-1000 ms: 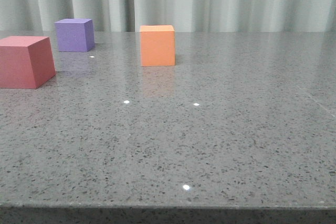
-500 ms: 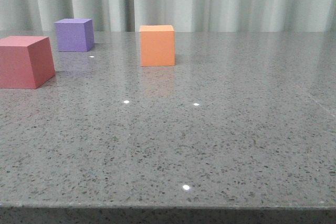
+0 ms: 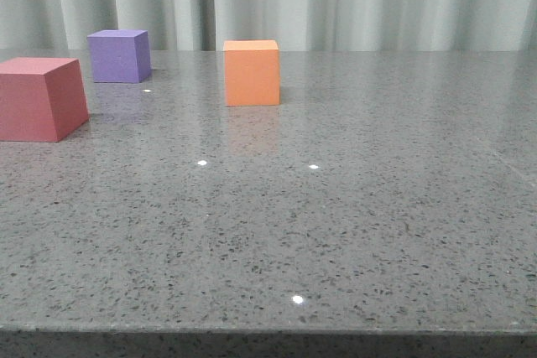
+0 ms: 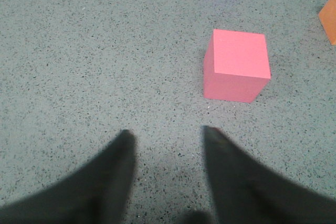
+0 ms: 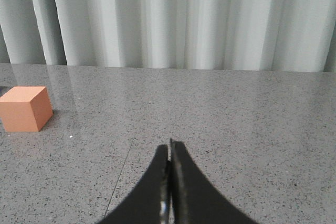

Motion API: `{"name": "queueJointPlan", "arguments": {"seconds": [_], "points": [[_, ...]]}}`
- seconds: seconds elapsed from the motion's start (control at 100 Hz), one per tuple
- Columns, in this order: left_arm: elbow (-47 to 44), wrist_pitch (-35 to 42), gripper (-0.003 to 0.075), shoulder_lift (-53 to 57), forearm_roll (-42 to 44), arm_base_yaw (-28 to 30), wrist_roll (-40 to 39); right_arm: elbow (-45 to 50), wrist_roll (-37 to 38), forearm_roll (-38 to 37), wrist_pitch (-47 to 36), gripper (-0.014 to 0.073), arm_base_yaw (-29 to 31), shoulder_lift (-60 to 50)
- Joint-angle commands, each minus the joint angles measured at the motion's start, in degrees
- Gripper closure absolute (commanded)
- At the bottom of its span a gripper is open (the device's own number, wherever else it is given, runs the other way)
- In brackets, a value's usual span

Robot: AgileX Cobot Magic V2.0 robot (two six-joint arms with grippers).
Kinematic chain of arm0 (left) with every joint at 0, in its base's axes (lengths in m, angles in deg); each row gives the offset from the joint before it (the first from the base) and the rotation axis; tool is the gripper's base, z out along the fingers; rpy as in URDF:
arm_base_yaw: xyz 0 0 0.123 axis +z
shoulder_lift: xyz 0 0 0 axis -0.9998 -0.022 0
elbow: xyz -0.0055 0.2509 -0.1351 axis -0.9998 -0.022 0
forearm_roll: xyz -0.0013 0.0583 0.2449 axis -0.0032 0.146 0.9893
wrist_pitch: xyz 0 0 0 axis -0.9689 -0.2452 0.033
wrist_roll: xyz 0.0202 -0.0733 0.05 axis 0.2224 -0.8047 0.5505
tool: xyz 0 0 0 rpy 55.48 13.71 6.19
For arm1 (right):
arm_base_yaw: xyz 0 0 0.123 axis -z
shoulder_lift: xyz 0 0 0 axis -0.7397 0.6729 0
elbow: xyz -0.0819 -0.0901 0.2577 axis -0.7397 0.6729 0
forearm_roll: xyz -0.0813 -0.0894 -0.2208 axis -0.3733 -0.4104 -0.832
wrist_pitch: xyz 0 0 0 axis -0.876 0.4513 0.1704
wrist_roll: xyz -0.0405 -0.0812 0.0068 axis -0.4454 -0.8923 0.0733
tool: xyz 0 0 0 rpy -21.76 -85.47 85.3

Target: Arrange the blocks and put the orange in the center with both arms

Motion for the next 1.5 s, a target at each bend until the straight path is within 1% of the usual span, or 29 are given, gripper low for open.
{"name": "queueJointPlan", "arguments": {"seconds": [0.0,0.02,0.03,0.11,0.18,0.37,0.49,0.63,0.78,0.96,1.1,1.2,1.3,1.49], "points": [[1.84,3.38,0.0041,-0.15,-0.21,0.12,-0.19,-1.32,-0.22,-1.5,-4.14,0.0704,0.43,0.68],[1.84,3.38,0.0001,-0.15,-0.21,0.12,-0.19,-1.32,-0.22,-1.5,-4.14,0.0704,0.43,0.68],[1.84,3.38,-0.0002,-0.15,-0.21,0.12,-0.19,-1.32,-0.22,-1.5,-4.14,0.0704,0.43,0.68],[1.84,3.15,0.0062,-0.15,-0.9,0.12,-0.19,-1.32,-0.22,-1.5,-4.14,0.0704,0.43,0.68],[1.84,3.01,0.009,-0.15,-2.5,0.12,-0.19,-1.32,-0.22,-1.5,-4.14,0.0704,0.43,0.68],[2.54,4.99,0.0093,-1.7,-10.04,0.12,-0.19,-1.32,-0.22,-1.5,-4.14,0.0704,0.43,0.68],[5.4,4.99,0.0099,-5.82,-11.45,-0.56,-0.09,-1.32,-0.22,-1.5,-4.14,0.0704,0.43,0.68],[10.35,5.91,0.0101,-12.31,-11.45,-5.13,-0.09,-1.32,-0.22,-1.5,-4.14,0.0704,0.43,0.68],[16.11,8.25,0.0101,-20.5,-10.59,-13.02,-1.25,-1.32,-0.22,-1.5,-4.14,0.0704,0.43,0.68],[25.21,9.03,0.0101,-32.13,0.44,-22.01,-11.2,-1.32,-0.22,-1.5,-4.14,0.0704,0.43,0.68],[32.92,8.43,0.0101,-40.18,6.81,-27.84,-15.43,-1.32,-0.22,-1.5,-4.14,0.0704,0.43,0.68],[37.47,8.54,0.0101,-44.37,7.28,-30.26,-15.44,-1.32,-0.22,-1.5,-4.14,0.0704,0.43,0.68],[40.42,9.45,0.0101,-47.07,7.28,-31.43,-15.44,-1.32,-0.22,-1.5,-4.14,0.0704,0.43,0.68],[41.15,14.46,0.0101,-48.89,4.27,-31.43,-15.44,-1.32,-0.22,-1.5,-4.14,0.0704,0.43,0.68]]}}
